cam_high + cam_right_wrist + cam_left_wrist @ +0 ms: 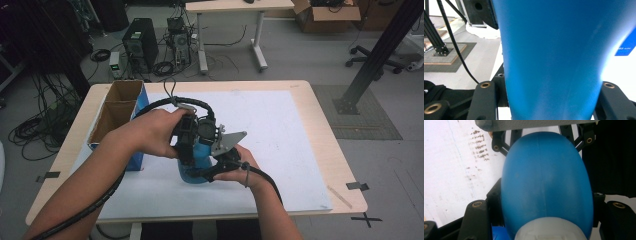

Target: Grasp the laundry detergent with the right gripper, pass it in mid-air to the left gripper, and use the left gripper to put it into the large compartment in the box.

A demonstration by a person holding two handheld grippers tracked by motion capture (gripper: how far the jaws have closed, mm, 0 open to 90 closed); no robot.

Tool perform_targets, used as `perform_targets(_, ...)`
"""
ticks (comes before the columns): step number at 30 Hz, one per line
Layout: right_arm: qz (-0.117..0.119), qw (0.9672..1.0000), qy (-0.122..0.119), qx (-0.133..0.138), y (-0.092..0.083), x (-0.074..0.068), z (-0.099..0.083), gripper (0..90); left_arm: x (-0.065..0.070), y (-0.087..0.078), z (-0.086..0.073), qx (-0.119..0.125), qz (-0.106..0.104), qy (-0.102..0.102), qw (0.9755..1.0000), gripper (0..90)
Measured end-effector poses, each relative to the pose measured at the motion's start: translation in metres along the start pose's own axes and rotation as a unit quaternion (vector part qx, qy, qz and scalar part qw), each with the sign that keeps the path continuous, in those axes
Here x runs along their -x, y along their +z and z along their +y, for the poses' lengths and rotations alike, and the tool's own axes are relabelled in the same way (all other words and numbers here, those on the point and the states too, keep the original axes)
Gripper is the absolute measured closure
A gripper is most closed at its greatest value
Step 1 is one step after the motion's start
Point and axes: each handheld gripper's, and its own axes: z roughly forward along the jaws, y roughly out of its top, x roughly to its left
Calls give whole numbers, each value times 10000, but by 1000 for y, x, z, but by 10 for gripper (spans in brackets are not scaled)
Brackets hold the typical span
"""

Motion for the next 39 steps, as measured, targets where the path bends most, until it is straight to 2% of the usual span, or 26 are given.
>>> perform_targets(5, -31, 10000, -40, 28, 0, 0, 2, 440, 0, -2, 1, -50, -11, -77, 10000, 379)
perform_targets(10, -113, 9999, -75, 74, 2, 0, 1, 428, 0, -1, 4, -172, 28, -32, 9998, 379)
perform_targets(20, -148, 9995, -65, 272, 2, 0, -3, 407, -1, -3, 5, -189, 46, -43, 9998, 380)
perform_targets(26, -211, 9989, 34, 409, 2, 1, -4, 313, -1, -3, 6, -222, 102, -64, 9997, 380)
perform_targets(35, -292, 9984, 83, 487, 1, 2, -6, 266, -1, -5, 7, -244, 98, -32, 9996, 380)
perform_targets(39, -366, 9978, 155, 534, 1, 2, -7, 168, -1, -6, 7, -233, 69, -89, 9997, 380)
